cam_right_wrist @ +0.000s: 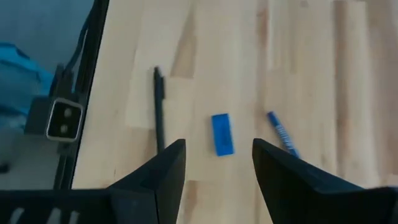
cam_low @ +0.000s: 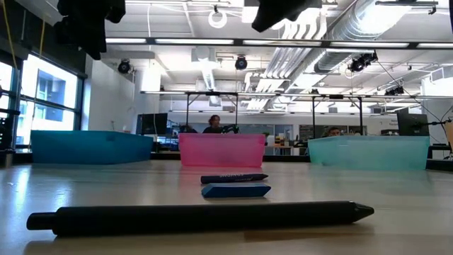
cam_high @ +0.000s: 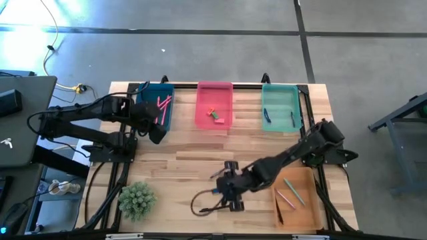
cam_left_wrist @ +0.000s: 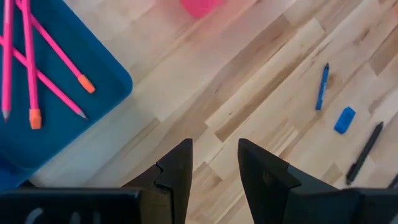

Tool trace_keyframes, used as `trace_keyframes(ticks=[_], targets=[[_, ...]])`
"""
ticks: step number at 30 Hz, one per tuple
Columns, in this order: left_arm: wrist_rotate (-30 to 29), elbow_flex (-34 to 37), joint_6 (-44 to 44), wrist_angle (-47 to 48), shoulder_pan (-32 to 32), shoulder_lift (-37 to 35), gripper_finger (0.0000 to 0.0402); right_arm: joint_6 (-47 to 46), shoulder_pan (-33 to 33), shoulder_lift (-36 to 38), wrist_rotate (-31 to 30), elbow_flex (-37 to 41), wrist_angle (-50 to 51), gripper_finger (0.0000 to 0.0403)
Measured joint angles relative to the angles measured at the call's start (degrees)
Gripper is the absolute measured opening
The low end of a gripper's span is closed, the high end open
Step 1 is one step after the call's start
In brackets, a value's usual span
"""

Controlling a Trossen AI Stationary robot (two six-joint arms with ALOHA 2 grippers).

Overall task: Sort crayons/erasers/pens/pencils in bins
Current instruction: Put the black pen into the orange bin

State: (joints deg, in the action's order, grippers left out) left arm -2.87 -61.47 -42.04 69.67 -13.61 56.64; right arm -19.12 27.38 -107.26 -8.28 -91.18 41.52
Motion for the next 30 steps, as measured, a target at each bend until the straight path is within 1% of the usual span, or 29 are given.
trace_keyframes(ticks=[6, 12, 17, 30], targets=[[-1.1, 0.0, -2.2, 0.0, 1.3, 0.0, 0.0115, -0.4, 3.0, -4.1, 0.5, 0.0, -0.6, 0.0177], [-2.0, 0.0, -2.3, 0.0, 1.5, 0.0, 0.0115, -1.4, 5.1, -6.9, 0.5, 0.1, -2.3, 0.0177], [-2.6, 0.0, -2.3, 0.0, 1.4, 0.0, 0.0115, -1.5, 6.1, -9.4, 1.1, 0.1, -5.8, 0.0177], [-2.6, 0.0, -2.3, 0.0, 1.4, 0.0, 0.0115, -1.7, 6.4, -15.4, 2.8, 0.1, -10.0, 0.0177]])
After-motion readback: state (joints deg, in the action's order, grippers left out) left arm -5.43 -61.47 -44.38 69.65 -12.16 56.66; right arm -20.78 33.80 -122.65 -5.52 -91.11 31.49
